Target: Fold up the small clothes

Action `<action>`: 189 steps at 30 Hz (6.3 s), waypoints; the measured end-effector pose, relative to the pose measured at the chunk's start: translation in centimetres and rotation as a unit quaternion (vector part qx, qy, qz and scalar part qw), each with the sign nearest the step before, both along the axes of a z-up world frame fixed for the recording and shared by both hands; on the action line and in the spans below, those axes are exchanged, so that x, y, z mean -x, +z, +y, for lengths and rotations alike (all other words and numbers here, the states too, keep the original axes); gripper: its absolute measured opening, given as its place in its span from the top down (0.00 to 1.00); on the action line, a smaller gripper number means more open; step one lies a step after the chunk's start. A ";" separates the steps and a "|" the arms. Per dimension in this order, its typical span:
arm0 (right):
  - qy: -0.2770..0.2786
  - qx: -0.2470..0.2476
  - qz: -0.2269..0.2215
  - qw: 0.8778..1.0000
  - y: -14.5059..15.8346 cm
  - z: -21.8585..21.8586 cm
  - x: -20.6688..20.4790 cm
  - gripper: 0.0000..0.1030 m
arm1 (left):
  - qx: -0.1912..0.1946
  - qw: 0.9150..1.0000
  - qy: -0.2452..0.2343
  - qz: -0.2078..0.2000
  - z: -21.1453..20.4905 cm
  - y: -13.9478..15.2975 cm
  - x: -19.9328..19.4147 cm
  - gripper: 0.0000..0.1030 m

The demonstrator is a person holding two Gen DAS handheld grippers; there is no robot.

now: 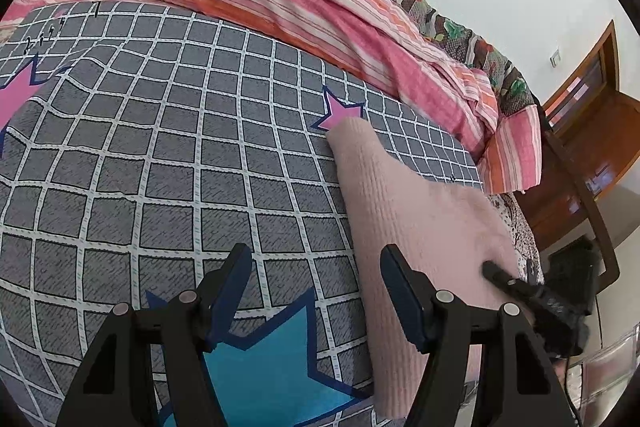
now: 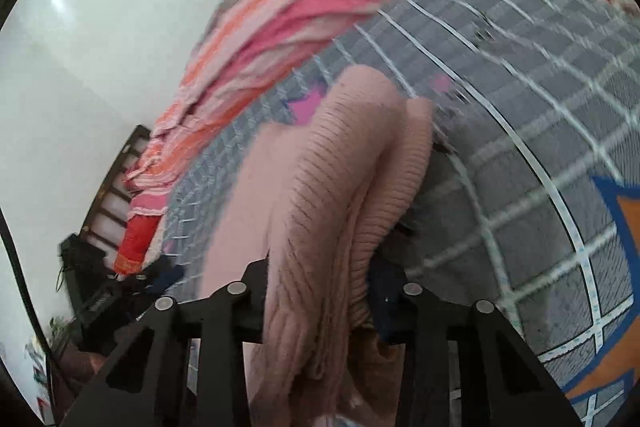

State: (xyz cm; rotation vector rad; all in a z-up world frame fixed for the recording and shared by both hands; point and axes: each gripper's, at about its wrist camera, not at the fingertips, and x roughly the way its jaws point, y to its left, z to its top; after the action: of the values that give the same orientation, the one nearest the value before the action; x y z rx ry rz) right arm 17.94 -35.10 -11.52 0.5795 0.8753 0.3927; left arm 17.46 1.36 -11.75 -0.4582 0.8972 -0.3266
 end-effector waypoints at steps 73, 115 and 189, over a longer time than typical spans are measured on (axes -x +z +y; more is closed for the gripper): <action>0.004 0.279 -0.053 0.959 -3.6 7.5 -9.4 0.53 | -0.164 0.984 0.011 -0.066 -3.3 -3.7 -6.4 0.14; -0.019 0.253 -0.109 0.961 -2.3 7.2 -7.0 0.44 | -0.143 0.985 0.033 -0.089 -2.7 -3.8 -4.7 0.12; 0.049 0.251 -0.071 0.964 -0.2 10.8 -5.7 0.43 | -0.153 0.988 0.007 -0.033 -2.3 -1.5 -4.6 0.33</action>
State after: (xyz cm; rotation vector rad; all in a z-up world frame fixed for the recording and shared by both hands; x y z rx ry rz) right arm 23.65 -24.27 -11.72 0.0401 0.8263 0.2814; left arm 22.10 -0.95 -13.26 -0.1688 0.8620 -0.1858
